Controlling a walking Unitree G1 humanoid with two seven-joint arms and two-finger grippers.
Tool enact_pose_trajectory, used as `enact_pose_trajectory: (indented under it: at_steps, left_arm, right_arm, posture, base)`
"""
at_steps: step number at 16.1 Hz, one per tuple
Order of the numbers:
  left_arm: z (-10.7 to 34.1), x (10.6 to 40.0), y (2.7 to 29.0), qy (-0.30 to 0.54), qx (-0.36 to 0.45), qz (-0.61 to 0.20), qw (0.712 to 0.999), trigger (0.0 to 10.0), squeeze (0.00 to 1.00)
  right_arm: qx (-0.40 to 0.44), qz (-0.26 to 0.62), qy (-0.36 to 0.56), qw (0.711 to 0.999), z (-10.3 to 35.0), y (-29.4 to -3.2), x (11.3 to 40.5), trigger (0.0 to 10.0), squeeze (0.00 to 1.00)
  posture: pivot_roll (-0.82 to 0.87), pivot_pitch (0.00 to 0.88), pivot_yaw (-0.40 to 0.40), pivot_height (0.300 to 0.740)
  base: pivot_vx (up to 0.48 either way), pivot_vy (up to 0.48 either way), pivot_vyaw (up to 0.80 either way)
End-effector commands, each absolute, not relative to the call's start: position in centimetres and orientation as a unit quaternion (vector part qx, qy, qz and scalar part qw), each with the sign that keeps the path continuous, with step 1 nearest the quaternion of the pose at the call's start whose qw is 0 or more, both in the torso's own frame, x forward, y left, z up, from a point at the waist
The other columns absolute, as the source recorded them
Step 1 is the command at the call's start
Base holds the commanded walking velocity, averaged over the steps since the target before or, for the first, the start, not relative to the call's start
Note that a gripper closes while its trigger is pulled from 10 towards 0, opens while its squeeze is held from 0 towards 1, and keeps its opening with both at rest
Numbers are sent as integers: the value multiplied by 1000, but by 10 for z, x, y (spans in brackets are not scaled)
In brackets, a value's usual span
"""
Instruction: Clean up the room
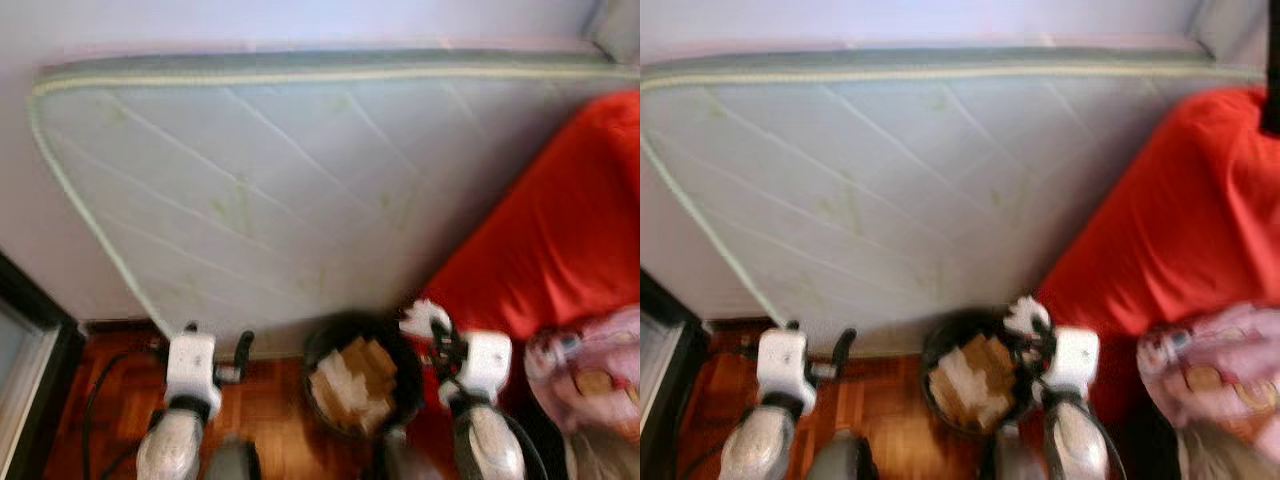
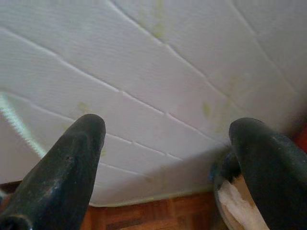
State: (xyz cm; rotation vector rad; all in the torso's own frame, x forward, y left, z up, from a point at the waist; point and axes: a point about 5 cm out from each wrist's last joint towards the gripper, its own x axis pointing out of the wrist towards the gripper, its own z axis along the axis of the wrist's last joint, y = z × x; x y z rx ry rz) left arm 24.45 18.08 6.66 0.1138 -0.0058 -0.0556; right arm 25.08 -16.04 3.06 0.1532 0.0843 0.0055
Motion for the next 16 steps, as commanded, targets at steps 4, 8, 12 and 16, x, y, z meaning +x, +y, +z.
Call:
enact_pose_trajectory:
  at_steps: [4, 8, 12, 16]
  left_arm:
    - [61, 237, 184, 12, 53, -22, 998, 10000, 0]
    - [62, 236, 183, 13, 52, -26, 998, 10000, 0]
    - [66, 242, 180, 8, 48, -29, 998, 10000, 0]
    - [76, 248, 180, -6, 34, -21, 999, 10000, 0]
  right_arm:
    - [79, 2, 46, 996, 30, -159, 253, 10000, 0]
    - [76, 6, 59, 995, 26, -158, 256, 10000, 0]
    - [72, 14, 88, 993, 18, -156, 265, 10000, 0]
    - [82, 25, 133, 987, 21, -149, 298, 10000, 0]
  posture:
    - [-23, 178, -39, 647]
    - [-26, 186, -36, 623]
    - [-16, 196, -36, 618]
    - [16, 226, -45, 618]
  base:
    - [0, 0, 0]
    - [0, 0, 0]
    - [0, 0, 0]
    - [0, 0, 0]
